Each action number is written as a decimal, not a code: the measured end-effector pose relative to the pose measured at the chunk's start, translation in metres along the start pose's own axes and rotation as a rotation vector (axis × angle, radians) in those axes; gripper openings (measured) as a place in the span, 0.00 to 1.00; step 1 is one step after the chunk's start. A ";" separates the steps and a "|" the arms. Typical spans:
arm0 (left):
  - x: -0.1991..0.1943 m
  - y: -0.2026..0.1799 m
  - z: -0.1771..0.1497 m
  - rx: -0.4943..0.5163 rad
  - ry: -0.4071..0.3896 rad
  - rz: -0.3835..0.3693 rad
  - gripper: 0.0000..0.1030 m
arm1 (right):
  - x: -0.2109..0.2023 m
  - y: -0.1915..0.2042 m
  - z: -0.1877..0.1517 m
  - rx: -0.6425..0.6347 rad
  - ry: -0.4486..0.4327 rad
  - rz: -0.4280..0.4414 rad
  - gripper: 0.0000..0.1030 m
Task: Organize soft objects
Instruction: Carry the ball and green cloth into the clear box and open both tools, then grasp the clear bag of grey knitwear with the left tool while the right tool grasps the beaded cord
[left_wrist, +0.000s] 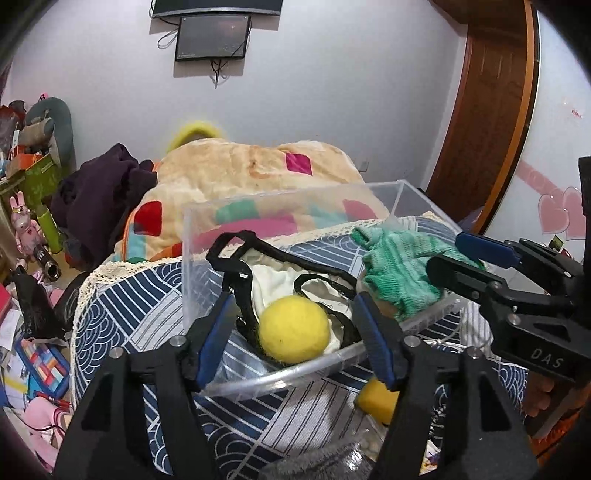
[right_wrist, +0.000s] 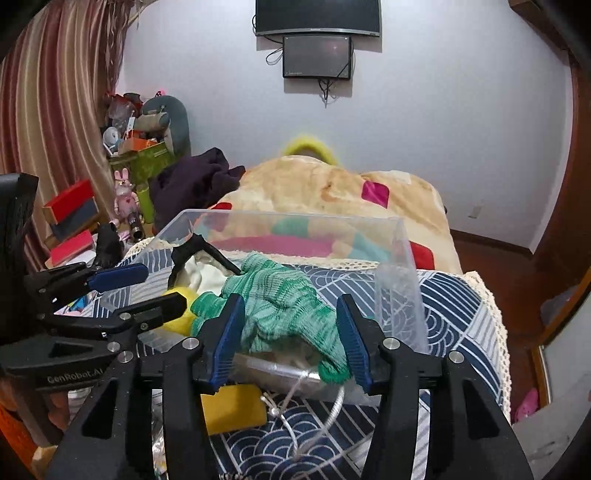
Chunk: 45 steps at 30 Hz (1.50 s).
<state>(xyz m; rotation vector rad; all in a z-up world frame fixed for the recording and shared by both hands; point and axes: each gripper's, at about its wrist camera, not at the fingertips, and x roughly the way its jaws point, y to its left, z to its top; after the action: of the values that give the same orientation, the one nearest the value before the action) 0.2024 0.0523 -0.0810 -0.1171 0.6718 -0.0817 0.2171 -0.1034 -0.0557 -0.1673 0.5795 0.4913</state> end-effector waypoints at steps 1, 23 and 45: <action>-0.004 0.000 0.001 -0.002 -0.008 -0.003 0.70 | -0.007 -0.001 0.000 -0.003 -0.015 -0.007 0.55; -0.053 0.003 -0.072 -0.017 0.068 -0.050 0.93 | -0.045 0.005 -0.065 -0.033 0.005 0.016 0.70; -0.027 -0.005 -0.117 -0.065 0.127 -0.125 0.64 | -0.015 0.001 -0.103 -0.010 0.148 0.070 0.07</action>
<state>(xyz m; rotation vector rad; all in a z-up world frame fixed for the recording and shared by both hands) 0.1083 0.0405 -0.1546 -0.2180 0.7937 -0.1881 0.1560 -0.1378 -0.1323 -0.1943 0.7298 0.5523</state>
